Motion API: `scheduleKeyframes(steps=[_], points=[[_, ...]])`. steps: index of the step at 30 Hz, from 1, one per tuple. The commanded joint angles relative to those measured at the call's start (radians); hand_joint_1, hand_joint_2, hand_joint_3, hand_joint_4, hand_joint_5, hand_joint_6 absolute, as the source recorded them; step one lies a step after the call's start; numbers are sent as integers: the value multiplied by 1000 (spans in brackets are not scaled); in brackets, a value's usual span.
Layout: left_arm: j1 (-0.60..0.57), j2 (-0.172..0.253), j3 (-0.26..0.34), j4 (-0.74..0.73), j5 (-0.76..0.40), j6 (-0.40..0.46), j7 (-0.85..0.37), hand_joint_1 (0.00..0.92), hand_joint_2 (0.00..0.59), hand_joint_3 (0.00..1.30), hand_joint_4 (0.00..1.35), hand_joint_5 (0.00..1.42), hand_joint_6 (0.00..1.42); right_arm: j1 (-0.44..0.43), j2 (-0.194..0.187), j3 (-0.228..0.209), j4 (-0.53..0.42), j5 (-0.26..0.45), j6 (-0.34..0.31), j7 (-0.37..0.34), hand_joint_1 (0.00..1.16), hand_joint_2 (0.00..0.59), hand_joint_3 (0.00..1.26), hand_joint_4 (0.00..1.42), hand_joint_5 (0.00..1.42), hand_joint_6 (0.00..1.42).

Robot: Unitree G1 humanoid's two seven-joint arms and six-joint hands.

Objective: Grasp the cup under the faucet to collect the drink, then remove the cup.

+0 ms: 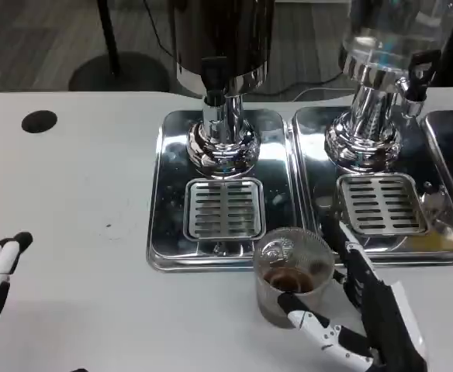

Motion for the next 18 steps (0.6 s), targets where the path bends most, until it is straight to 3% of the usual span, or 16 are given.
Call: scheduleKeyframes(steps=[1,18], points=[[-5,-3,-9,-8,11,7,-4,0,6,0,0,0,0,23,-11,-12,-38,23,-12,12,801,200,103,68,63,262],[-14,-15,-29,1,19,6,2,0,6,0,0,0,0,94,-46,-44,-119,61,-5,41,785,203,109,69,63,261]])
